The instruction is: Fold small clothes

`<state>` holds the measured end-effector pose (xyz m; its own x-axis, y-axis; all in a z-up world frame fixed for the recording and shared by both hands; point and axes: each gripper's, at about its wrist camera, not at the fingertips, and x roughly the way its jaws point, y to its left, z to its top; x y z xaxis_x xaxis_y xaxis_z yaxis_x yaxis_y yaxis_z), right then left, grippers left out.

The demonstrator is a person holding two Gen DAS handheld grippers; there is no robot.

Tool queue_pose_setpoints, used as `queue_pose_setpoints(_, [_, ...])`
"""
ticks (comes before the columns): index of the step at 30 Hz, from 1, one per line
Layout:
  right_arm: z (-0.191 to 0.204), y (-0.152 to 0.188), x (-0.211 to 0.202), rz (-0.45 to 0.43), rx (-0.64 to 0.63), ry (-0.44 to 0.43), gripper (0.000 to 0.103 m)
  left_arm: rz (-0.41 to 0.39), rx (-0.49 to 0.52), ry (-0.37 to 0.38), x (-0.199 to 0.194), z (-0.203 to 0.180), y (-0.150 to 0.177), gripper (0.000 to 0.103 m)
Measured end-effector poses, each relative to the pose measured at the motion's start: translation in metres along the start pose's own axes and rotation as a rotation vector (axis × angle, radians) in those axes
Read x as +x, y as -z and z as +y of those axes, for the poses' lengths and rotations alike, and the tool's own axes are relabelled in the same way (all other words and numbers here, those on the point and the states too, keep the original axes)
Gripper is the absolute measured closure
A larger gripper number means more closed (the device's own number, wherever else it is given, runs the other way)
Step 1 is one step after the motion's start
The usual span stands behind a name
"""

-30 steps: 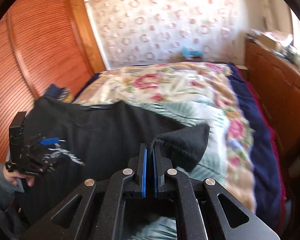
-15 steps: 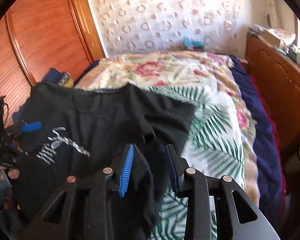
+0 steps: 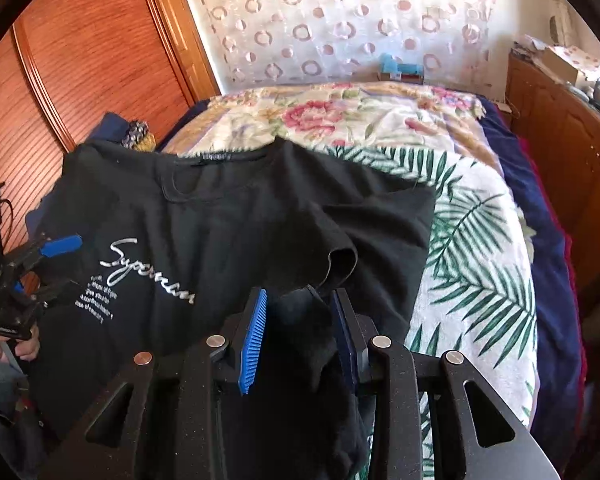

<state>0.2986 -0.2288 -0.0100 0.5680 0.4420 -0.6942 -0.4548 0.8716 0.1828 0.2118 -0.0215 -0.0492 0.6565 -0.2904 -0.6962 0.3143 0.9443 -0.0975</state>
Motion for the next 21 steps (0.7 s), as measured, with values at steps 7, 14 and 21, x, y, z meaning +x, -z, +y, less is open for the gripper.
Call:
queue_pose_setpoints(7, [0.021, 0.019, -0.019, 0.024, -0.071, -0.065, 0.099, 0.002, -0.013, -0.002, -0.001, 0.002, 0.005, 0.015])
queue_pose_setpoints(14, [0.032, 0.048, -0.012, 0.098, -0.09, -0.057, 0.099, -0.001, -0.015, 0.005, -0.001, 0.001, 0.006, 0.015])
queue_pose_setpoints(21, [0.043, 0.032, -0.025, 0.056, -0.113, -0.057, 0.067, -0.003, -0.015, 0.004, -0.003, 0.002, 0.006, 0.015])
